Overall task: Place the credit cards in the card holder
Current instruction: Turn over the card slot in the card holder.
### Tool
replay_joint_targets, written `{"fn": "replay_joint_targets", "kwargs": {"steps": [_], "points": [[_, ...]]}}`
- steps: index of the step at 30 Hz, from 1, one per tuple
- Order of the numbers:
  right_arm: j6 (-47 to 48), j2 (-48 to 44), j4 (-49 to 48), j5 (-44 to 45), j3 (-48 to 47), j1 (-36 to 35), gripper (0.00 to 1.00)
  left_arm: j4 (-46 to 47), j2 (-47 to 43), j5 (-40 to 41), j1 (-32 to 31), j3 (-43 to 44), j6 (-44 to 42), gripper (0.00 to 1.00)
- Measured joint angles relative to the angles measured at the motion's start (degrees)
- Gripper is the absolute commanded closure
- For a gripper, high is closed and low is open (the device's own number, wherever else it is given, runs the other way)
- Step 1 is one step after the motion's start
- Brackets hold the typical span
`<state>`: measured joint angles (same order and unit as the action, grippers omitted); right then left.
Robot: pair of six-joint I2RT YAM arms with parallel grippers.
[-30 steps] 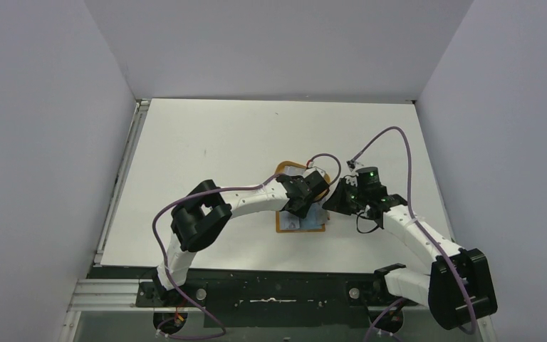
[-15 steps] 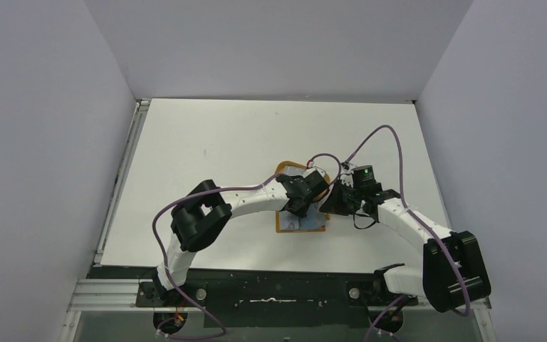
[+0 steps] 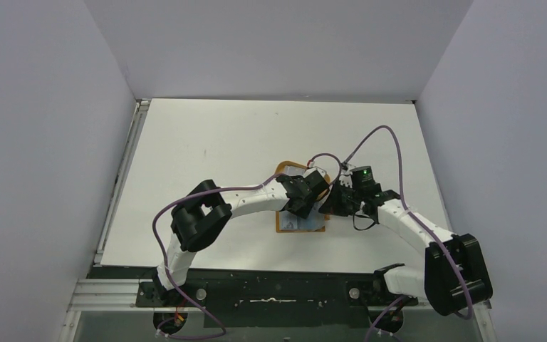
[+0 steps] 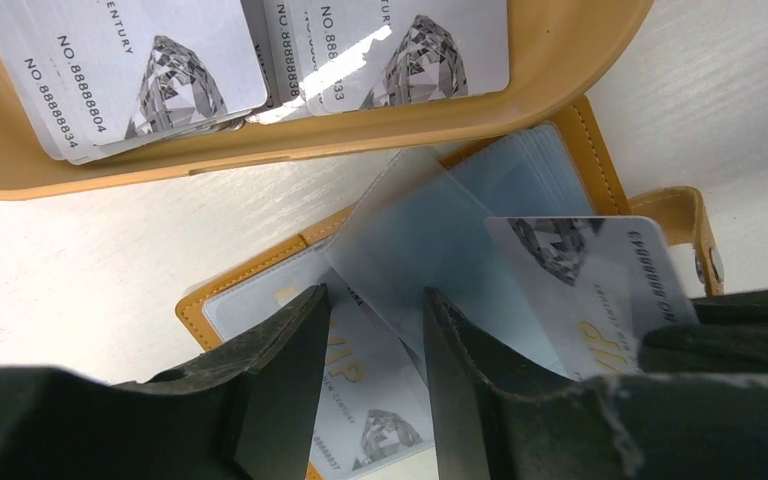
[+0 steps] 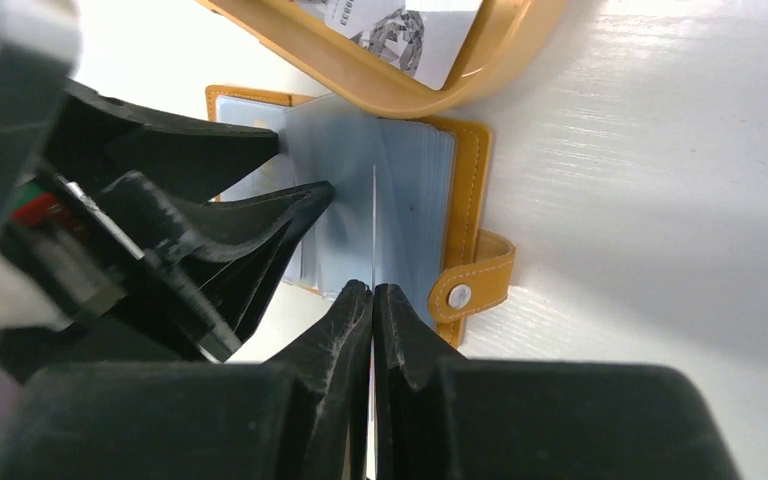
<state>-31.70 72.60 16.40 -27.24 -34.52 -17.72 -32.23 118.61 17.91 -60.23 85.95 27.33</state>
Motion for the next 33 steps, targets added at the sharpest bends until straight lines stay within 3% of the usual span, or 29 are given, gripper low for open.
{"fn": "replay_joint_targets", "kwargs": {"steps": [10, 25, 33], "points": [[1.1, -5.7, 2.7, 1.4, 0.0, 1.2, 1.0, -0.1, 0.0, 0.5, 0.2, -0.1, -0.2, 0.79], [1.2, -5.8, 3.8, 0.8, 2.3, 1.2, 1.0, 0.0, 0.0, 0.5, 0.3, -0.1, -0.4, 0.87], [-0.2, -11.4, 3.8, 1.1, 3.6, 1.2, 1.0, 0.0, 0.0, 0.5, 0.3, -0.1, -0.4, 0.9]]}}
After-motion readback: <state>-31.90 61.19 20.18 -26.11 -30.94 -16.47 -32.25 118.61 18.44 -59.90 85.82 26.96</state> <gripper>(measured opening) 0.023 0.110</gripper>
